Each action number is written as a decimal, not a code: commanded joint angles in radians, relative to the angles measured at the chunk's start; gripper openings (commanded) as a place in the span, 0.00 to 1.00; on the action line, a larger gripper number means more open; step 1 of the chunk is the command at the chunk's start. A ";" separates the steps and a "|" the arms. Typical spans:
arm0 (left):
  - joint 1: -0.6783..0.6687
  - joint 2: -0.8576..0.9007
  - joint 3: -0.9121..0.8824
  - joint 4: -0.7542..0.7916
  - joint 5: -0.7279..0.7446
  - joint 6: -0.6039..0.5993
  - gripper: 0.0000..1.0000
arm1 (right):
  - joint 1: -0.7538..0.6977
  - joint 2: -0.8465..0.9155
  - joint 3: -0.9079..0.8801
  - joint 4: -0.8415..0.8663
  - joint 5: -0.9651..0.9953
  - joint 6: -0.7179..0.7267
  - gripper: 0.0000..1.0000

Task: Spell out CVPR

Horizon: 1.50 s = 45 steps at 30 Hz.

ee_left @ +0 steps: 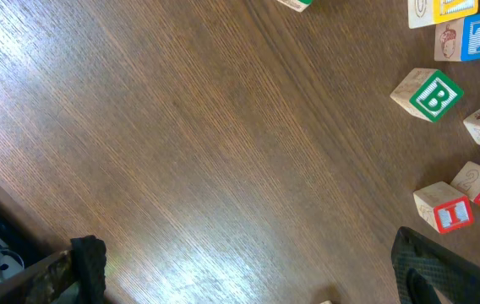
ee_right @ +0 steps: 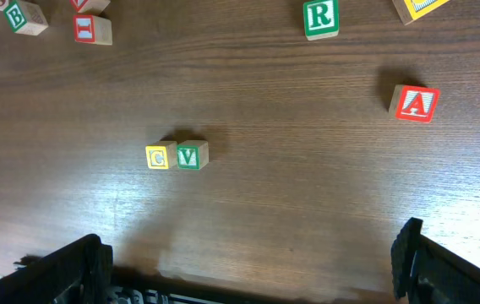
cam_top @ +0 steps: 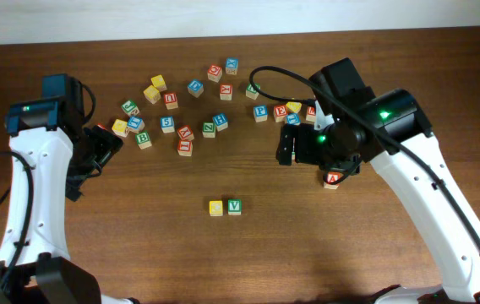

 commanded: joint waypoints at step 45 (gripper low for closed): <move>0.008 0.001 -0.003 -0.001 -0.001 -0.009 0.99 | 0.042 0.071 0.008 0.116 0.027 0.005 0.98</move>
